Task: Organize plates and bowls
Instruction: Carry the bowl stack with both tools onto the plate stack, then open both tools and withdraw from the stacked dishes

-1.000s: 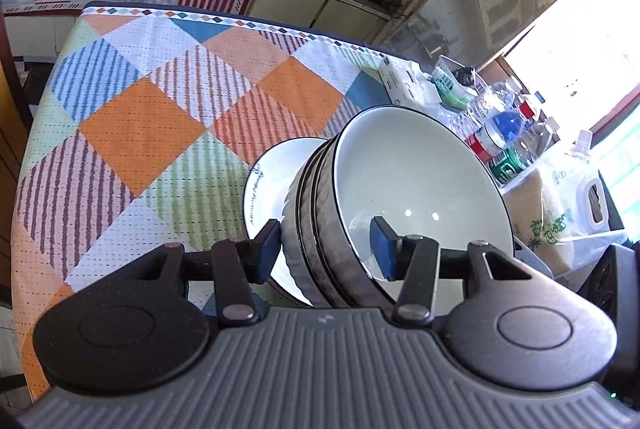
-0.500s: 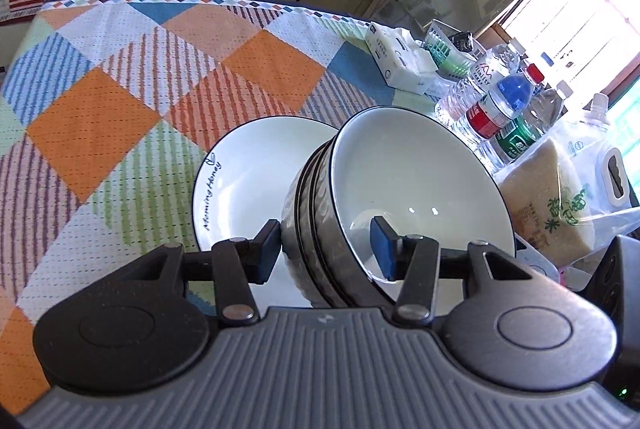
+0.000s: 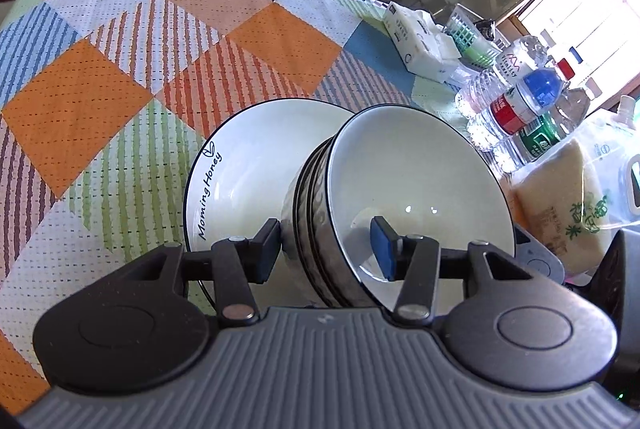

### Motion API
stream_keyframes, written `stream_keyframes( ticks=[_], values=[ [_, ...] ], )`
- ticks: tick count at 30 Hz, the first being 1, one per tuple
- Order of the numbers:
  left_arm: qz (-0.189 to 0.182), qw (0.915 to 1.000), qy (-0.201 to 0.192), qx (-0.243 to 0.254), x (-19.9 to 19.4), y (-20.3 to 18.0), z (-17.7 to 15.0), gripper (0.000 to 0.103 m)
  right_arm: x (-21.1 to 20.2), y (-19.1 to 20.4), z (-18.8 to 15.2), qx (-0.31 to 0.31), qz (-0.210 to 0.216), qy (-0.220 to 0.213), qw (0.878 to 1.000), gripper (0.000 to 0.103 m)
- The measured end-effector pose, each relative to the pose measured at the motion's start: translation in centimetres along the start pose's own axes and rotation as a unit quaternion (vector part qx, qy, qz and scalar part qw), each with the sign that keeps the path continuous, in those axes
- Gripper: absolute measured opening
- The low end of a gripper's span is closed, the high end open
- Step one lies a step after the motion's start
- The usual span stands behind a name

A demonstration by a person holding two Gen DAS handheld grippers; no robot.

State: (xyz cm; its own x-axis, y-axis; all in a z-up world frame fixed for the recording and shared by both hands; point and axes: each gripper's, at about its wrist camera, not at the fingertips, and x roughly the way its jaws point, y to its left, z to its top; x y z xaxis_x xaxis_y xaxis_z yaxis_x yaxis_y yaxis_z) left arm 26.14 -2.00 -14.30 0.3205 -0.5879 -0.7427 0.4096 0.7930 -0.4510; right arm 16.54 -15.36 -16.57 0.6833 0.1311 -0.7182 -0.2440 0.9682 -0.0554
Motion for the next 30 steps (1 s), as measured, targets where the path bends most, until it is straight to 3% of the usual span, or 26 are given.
stream_keyframes(
  ticks=[11,19,24,27,30],
  values=[
    [0.005,0.9999,0.007,-0.013,0.7,0.4,0.9,0.047,0.7,-0.7,0.4,-0.001,0.008,-0.008,1.0,0.103],
    [0.017,0.9997,0.017,-0.011,0.5,0.1,1.0,0.046,1.1,-0.5,1.2,-0.001,-0.001,0.008,1.0,0.103],
    [0.024,0.9994,0.018,-0.016,-0.9,-0.3,0.9,0.048,1.0,0.0,1.4,0.041,-0.025,0.022,0.999,0.103],
    [0.049,0.9987,0.012,0.002,-2.5,-1.3,0.9,0.051,0.3,0.4,0.5,0.052,-0.016,0.009,0.998,0.103],
    [0.071,0.9967,0.0,0.039,-4.2,-2.9,0.4,0.052,-1.3,1.0,-0.3,0.027,-0.038,-0.018,0.999,0.101]
  ],
)
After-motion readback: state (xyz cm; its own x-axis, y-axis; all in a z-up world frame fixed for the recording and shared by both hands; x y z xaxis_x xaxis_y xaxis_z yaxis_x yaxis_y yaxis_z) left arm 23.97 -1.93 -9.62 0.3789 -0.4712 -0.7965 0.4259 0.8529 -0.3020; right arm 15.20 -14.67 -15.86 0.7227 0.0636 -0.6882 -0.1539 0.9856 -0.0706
